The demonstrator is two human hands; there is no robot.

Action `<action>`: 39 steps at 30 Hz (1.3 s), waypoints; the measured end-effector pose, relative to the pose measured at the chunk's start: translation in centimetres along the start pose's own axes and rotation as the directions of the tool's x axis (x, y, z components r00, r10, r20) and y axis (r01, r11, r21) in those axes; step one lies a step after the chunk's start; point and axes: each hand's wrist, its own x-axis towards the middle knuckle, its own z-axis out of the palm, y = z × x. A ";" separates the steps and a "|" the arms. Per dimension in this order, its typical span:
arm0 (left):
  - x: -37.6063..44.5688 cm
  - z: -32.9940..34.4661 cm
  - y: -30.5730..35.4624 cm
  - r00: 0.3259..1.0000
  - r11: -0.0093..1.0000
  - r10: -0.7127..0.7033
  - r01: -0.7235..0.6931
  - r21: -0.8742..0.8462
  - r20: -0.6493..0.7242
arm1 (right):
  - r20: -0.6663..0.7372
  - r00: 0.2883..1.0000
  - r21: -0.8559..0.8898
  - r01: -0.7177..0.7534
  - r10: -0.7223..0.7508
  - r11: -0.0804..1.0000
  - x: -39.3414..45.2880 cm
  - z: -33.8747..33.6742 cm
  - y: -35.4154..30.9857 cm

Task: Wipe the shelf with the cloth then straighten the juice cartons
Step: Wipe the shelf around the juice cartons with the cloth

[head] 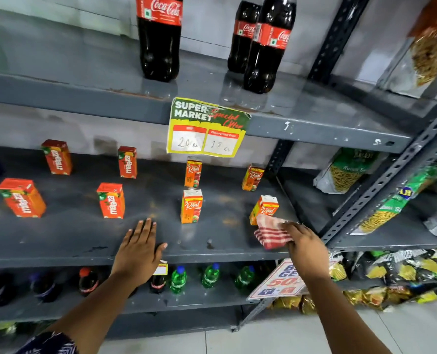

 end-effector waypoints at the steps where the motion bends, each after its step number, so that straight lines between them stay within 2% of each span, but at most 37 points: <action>1: 0.1 0.1 0.0 1.000 1.000 -0.001 0.001 0.006 0.000 | 0.052 0.999 -0.029 -0.011 0.013 1.000 0.7 0.9 0.3; 3: 0.1 0.3 -0.1 1.000 1.000 -0.003 0.003 0.019 -0.004 | 0.158 0.987 -0.057 -0.017 0.026 0.998 1.0 3.2 0.5; 7: 0.1 0.4 -0.2 1.000 0.999 -0.002 0.003 0.048 -0.005 | 0.112 0.989 0.041 -0.100 0.095 0.994 -1.1 5.2 0.1; 10: 0.0 0.3 -0.2 1.000 0.998 0.003 -0.003 0.057 0.002 | 0.109 0.993 0.038 -0.041 0.036 0.998 -2.8 4.4 0.8; 12: -0.1 0.1 -0.1 1.000 0.998 0.006 -0.006 0.064 0.001 | 0.156 0.987 0.057 -0.031 0.022 0.998 -3.9 3.2 1.7; 14: -0.1 0.0 0.0 1.000 0.998 0.007 -0.007 0.067 0.001 | 0.199 0.977 0.100 -0.096 0.074 0.990 -4.5 1.7 2.8; 18: -0.1 -0.1 0.1 1.000 0.998 0.004 -0.004 0.064 -0.005 | 0.048 0.952 0.368 -0.298 0.302 0.881 -2.8 -3.1 3.5; 20: -0.1 -0.2 0.2 1.000 0.998 0.005 -0.004 0.063 -0.014 | -0.048 0.930 0.448 -0.306 0.364 0.840 -0.2 -5.5 3.0; 23: -0.1 -0.1 0.1 1.000 0.997 0.009 -0.007 0.071 -0.024 | -0.137 0.923 0.330 -0.300 0.359 0.895 5.9 -6.7 2.3; 26: -0.1 0.3 -0.1 0.999 0.996 0.008 -0.005 0.087 -0.041 | -0.063 0.939 0.106 -0.331 0.339 0.938 12.5 -4.5 1.7; 30: 0.0 0.3 -0.2 1.000 0.996 0.000 0.003 0.091 -0.028 | 0.236 0.936 0.047 -0.279 0.261 0.959 18.4 -0.5 0.9; 32: 0.1 0.4 -0.3 1.000 0.996 0.002 0.000 0.084 -0.017 | 0.210 0.949 0.008 -0.243 0.236 0.970 19.7 0.8 1.6; 35: 0.7 0.3 -0.3 0.999 0.997 0.010 -0.007 0.083 -0.038 | 0.161 0.953 0.100 -0.274 0.256 0.957 20.2 2.1 3.3; 37: 1.6 0.2 -0.2 0.997 0.999 -0.011 0.015 0.051 -0.074 | 0.231 0.955 0.133 -0.220 0.186 0.966 20.2 3.2 3.3; 39: 2.4 0.2 0.0 0.991 0.998 -0.061 0.063 0.013 -0.115 | 0.321 0.942 0.267 -0.191 0.100 0.945 19.9 4.3 2.8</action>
